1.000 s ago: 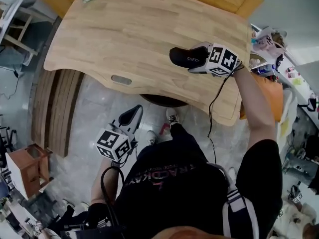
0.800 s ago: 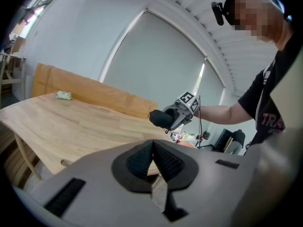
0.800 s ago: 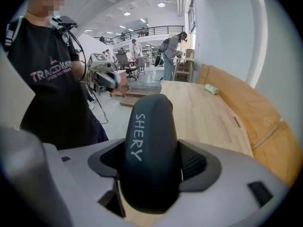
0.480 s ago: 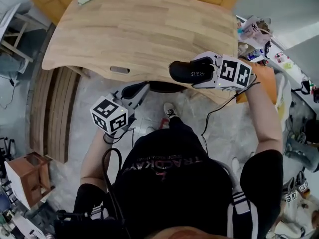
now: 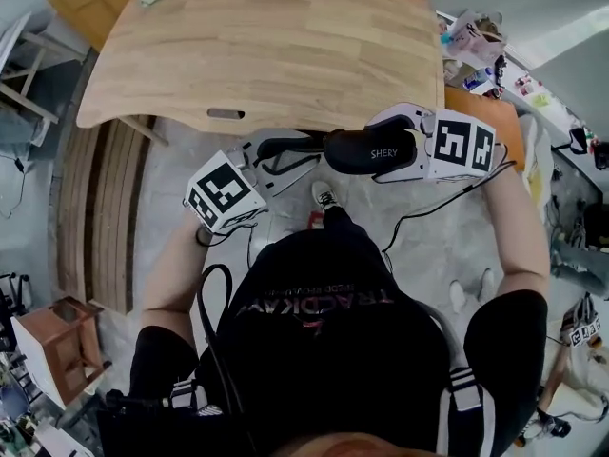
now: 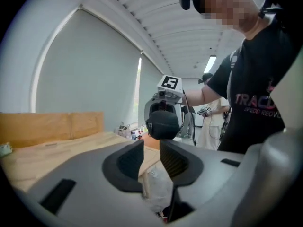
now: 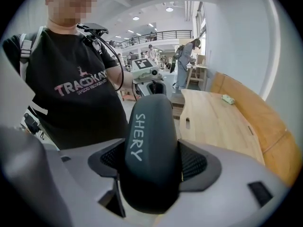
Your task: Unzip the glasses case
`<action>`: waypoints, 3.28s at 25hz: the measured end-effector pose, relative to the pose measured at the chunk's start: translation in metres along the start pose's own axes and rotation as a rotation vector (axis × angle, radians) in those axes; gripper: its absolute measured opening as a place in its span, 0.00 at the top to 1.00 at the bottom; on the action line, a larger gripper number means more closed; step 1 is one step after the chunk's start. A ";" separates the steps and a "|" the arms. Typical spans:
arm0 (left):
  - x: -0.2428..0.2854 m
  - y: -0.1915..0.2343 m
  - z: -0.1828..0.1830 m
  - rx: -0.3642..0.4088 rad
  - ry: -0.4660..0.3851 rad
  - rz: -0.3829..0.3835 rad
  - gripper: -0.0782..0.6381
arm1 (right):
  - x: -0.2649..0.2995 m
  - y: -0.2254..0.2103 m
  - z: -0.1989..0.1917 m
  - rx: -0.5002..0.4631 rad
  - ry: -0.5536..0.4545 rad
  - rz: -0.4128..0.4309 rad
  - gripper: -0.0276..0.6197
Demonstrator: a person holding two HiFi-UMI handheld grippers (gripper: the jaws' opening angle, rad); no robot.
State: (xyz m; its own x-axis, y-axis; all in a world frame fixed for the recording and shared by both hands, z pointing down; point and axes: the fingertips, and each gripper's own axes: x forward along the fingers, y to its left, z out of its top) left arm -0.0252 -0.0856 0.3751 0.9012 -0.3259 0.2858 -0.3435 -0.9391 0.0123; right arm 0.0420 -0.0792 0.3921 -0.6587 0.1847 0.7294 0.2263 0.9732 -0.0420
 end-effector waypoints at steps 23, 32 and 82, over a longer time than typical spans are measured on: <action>0.015 -0.084 0.007 0.276 0.025 -0.138 0.73 | -0.007 0.092 -0.009 0.053 0.039 0.201 0.41; 0.029 -0.076 0.026 0.175 -0.073 -0.127 0.84 | -0.021 0.083 -0.016 0.055 0.029 0.202 0.41; -0.024 -0.083 0.051 0.139 -0.205 -0.096 0.87 | -0.010 0.092 0.022 0.108 -0.100 0.246 0.41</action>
State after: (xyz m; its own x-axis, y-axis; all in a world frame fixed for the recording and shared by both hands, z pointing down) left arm -0.0052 -0.0052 0.3186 0.9674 -0.2369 0.0894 -0.2273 -0.9681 -0.1056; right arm 0.0540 0.0117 0.3657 -0.6622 0.4241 0.6178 0.3136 0.9056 -0.2855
